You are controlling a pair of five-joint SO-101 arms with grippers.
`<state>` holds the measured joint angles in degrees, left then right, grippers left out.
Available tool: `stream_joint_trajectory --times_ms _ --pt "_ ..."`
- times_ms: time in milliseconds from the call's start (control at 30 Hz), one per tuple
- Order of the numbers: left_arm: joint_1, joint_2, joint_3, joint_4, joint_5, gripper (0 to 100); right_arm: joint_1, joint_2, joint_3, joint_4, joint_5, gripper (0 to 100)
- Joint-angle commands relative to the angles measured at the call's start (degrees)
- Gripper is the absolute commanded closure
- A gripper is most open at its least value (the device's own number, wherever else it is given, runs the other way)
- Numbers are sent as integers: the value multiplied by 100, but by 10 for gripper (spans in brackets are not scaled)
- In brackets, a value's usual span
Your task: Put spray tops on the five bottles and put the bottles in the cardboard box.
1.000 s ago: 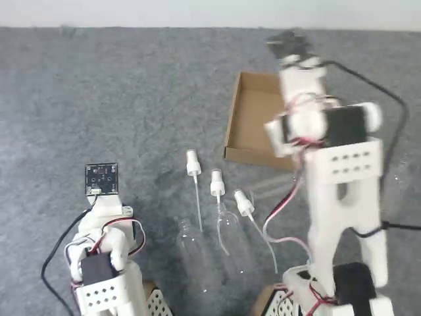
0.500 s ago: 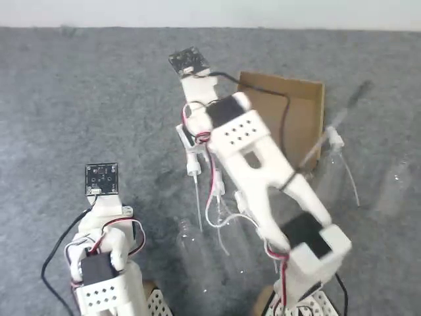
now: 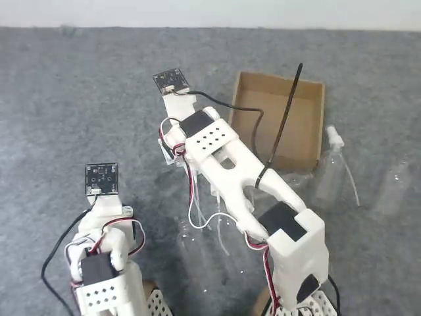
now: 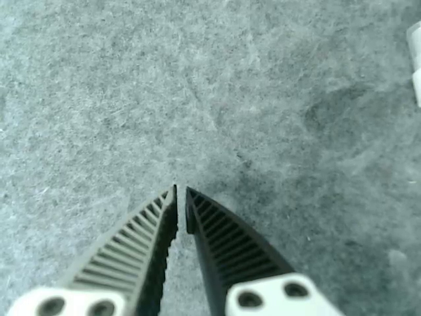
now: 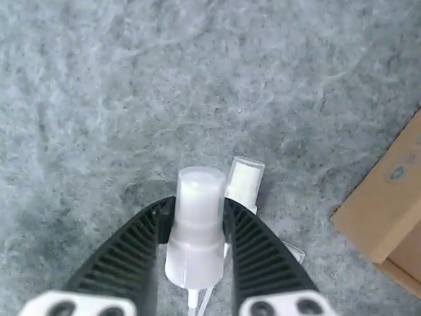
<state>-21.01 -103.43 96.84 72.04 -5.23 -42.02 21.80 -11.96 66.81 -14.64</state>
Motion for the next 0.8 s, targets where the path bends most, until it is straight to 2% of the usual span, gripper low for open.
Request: stream_joint_trajectory --times_ms 0,233,467,600,767 --pt "-26 -88 -31 26 -18 987 -57 -119 -18 -48 79 980" --pt "-26 -88 -31 26 -18 987 -92 -119 -9 -31 114 861" --pt "-26 -88 -31 26 -18 987 -110 -171 -88 145 149 857" --pt "-26 -88 -31 26 -18 987 84 -171 -668 840 176 857" --pt "-26 -88 -31 26 -18 987 646 -189 -1890 2141 571 857"
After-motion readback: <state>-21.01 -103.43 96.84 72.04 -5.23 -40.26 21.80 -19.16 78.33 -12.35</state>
